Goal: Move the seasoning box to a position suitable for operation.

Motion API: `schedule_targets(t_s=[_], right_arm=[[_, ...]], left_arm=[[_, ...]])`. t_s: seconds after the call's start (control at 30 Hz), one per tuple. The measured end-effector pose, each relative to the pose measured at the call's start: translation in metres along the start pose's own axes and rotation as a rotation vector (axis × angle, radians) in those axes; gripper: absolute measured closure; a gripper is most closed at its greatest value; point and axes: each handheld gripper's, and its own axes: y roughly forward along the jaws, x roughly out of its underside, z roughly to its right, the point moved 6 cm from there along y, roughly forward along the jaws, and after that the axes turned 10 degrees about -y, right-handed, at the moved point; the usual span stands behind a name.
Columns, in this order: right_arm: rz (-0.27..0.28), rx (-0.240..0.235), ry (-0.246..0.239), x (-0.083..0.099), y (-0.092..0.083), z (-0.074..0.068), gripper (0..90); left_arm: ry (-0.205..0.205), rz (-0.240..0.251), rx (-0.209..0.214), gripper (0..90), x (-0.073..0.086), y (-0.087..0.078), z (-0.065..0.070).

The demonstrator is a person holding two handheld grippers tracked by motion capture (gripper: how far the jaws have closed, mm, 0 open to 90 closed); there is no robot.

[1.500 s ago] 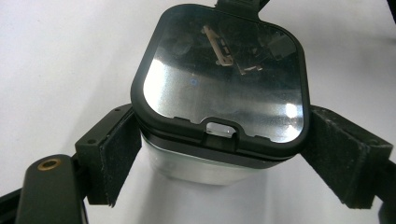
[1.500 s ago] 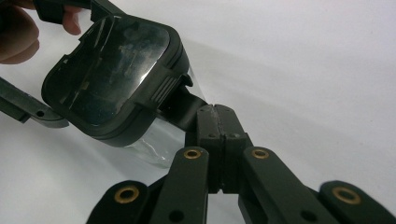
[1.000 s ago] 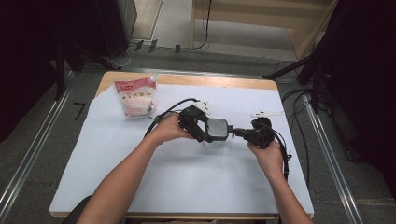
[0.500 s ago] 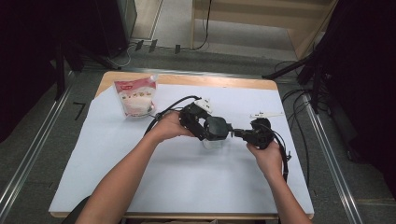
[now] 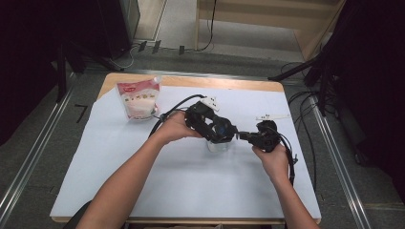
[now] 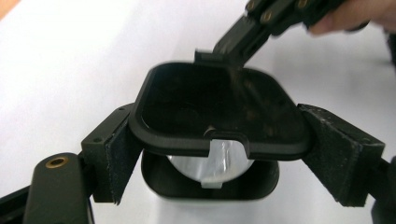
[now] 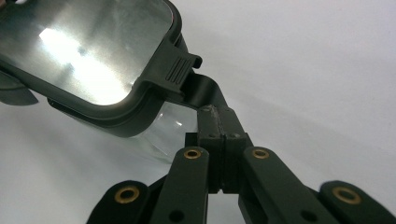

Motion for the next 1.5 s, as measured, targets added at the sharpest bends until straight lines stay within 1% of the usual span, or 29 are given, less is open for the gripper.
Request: schedule_targets(t_s=[0.03, 0.07, 0.3, 0.33, 0.4, 0.5, 0.57, 0.6, 0.63, 0.67, 0.73, 0.8, 0.9, 1.0, 1.03, 1.1, 1.2, 1.23, 1.27, 1.3, 1.33, 1.4, 1.5], right_arm=[[-0.002, 0.003, -0.004, 0.0, 0.0, 0.0, 90.0], [-0.003, 0.003, -0.005, 0.0, 0.0, 0.0, 90.0], [-0.003, -0.002, 0.004, 0.0, 0.0, 0.001, 90.0], [-0.003, -0.003, 0.003, 0.0, 0.0, 0.001, 90.0], [-0.004, -0.002, 0.003, 0.0, 0.0, 0.001, 90.0], [-0.003, -0.004, 0.005, 0.0, 0.0, 0.001, 90.0], [-0.003, -0.004, 0.004, 0.0, 0.0, 0.001, 90.0], [-0.003, -0.004, 0.002, 0.0, 0.0, 0.001, 90.0], [-0.002, -0.004, 0.004, 0.0, 0.0, 0.001, 90.0], [-0.001, -0.006, 0.006, 0.0, 0.0, 0.001, 90.0], [0.0, -0.005, 0.004, 0.0, 0.0, 0.001, 90.0], [0.0, -0.006, 0.004, 0.0, 0.0, 0.001, 90.0], [-0.001, -0.008, 0.003, 0.0, 0.0, 0.001, 90.0], [0.0, -0.008, -0.001, 0.0, 0.0, 0.001, 90.0], [-0.001, -0.009, -0.001, 0.0, 0.0, 0.001, 90.0], [-0.001, -0.011, -0.002, 0.0, 0.0, 0.001, 90.0], [-0.002, -0.019, -0.006, 0.001, 0.001, 0.001, 90.0], [-0.002, -0.016, -0.01, 0.001, 0.001, 0.001, 90.0], [-0.004, -0.015, -0.01, 0.001, 0.001, 0.0, 90.0], [-0.005, -0.014, -0.01, 0.001, 0.001, 0.0, 90.0], [-0.004, -0.015, -0.01, 0.001, 0.001, 0.0, 90.0], [-0.002, -0.016, -0.013, 0.001, 0.002, 0.0, 90.0], [0.0, -0.018, -0.013, 0.0, 0.002, -0.001, 90.0]], left_arm=[[-0.003, -0.002, 0.002, 18.9, 0.0, 0.001, 0.0], [0.004, -0.008, 0.002, 18.9, 0.0, 0.001, 0.0], [-0.006, -0.001, -0.012, 19.0, -0.003, 0.001, 0.004], [-0.01, 0.002, -0.011, 18.9, -0.004, 0.001, 0.004], [-0.006, 0.0, -0.009, 19.0, -0.005, 0.0, 0.005], [-0.02, 0.003, -0.005, 19.2, -0.006, 0.0, 0.006], [-0.016, -0.001, -0.006, 19.4, -0.008, 0.0, 0.007], [-0.024, 0.004, -0.002, 19.7, -0.009, 0.001, 0.008], [-0.034, 0.0, 0.023, 21.8, -0.01, 0.0, 0.009], [-0.036, 0.001, 0.039, 26.4, -0.011, 0.0, 0.009], [-0.03, 0.003, 0.03, 27.3, -0.013, 0.0, 0.01], [-0.031, -0.004, 0.039, 28.5, -0.014, -0.001, 0.011], [-0.023, -0.006, 0.05, 34.2, -0.014, -0.002, 0.014], [-0.016, -0.009, 0.043, 39.1, -0.015, -0.002, 0.016], [-0.017, -0.015, 0.051, 41.1, -0.014, -0.003, 0.017], [-0.016, -0.01, 0.045, 45.8, -0.015, -0.005, 0.017], [-0.016, -0.001, 0.05, 51.9, -0.017, -0.007, 0.019], [-0.018, -0.009, 0.059, 54.2, -0.017, -0.008, 0.02], [-0.012, -0.008, 0.058, 55.8, -0.017, -0.008, 0.02], [-0.008, -0.018, 0.061, 57.0, -0.016, -0.009, 0.02], [-0.01, -0.016, 0.064, 59.0, -0.016, -0.009, 0.02], [-0.003, -0.031, 0.07, 62.3, -0.016, -0.01, 0.021], [-0.002, -0.031, 0.075, 66.3, -0.016, -0.011, 0.023]])
